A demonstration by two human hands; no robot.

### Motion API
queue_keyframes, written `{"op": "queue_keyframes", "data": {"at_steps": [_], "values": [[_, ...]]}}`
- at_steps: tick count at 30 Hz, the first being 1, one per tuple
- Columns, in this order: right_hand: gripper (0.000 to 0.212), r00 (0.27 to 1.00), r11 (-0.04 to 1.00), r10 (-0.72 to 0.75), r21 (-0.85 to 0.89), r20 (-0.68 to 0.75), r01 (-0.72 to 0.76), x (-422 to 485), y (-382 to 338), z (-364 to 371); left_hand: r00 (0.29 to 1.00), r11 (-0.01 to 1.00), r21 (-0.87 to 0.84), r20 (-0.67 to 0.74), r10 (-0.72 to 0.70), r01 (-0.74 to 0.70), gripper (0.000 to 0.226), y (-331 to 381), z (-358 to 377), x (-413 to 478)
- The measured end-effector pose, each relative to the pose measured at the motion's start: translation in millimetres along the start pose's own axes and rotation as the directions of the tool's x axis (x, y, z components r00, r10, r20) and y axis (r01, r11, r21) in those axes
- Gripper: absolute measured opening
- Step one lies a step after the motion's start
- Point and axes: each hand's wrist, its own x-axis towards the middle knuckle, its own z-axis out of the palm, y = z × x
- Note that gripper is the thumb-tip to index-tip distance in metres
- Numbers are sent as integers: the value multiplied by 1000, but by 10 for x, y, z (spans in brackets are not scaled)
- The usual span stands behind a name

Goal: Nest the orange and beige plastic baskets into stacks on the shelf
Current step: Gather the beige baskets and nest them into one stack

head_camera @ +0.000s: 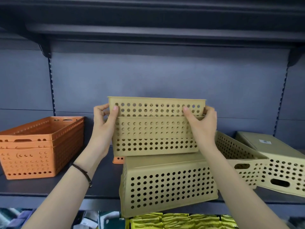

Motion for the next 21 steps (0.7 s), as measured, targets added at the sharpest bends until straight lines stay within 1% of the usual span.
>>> {"op": "queue_keyframes", "data": {"at_steps": [2, 4, 6, 8, 9, 10, 11, 12, 14, 15, 18, 21], "values": [[62, 1000, 1000, -1, -17, 6, 1, -34, 94, -46, 1000, 997, 74, -16, -25, 26, 45, -52, -64, -12], [58, 1000, 999, -15, 53, 27, 13, -85, 146, -98, 999, 994, 107, 4, -38, 37, 61, -94, -104, -65], [66, 998, 989, 10, 145, 65, -20, -154, 207, -130, 993, 994, 101, 98, -59, 49, 83, -183, -135, -114], [73, 992, 981, 49, 180, 118, -70, -214, 301, -139, 974, 991, 117, 207, -94, 71, 95, -266, -162, -181], [68, 984, 985, 68, 144, 163, -92, -237, 332, -144, 963, 986, 145, 241, -120, 87, 94, -291, -165, -216], [58, 972, 990, 87, 90, 218, -109, -253, 343, -156, 955, 978, 180, 257, -147, 102, 86, -320, -167, -237], [48, 958, 991, 110, 45, 266, -126, -259, 338, -167, 953, 973, 205, 261, -155, 102, 74, -335, -168, -253], [44, 948, 990, 128, 25, 292, -141, -258, 329, -175, 954, 972, 216, 260, -148, 92, 61, -341, -168, -269], [45, 942, 988, 141, 23, 304, -155, -259, 307, -197, 957, 976, 206, 262, -123, 70, 42, -335, -175, -291], [46, 944, 988, 135, 28, 303, -150, -275, 288, -207, 960, 978, 201, 259, -110, 58, 36, -330, -183, -301], [53, 944, 985, 114, 85, 309, -147, -361, 255, -240, 965, 982, 189, 250, -73, 26, 27, -314, -246, -326], [60, 930, 980, 97, 127, 355, -151, -427, 171, -312, 972, 985, 175, 228, -50, 10, 22, -276, -335, -299]]}}
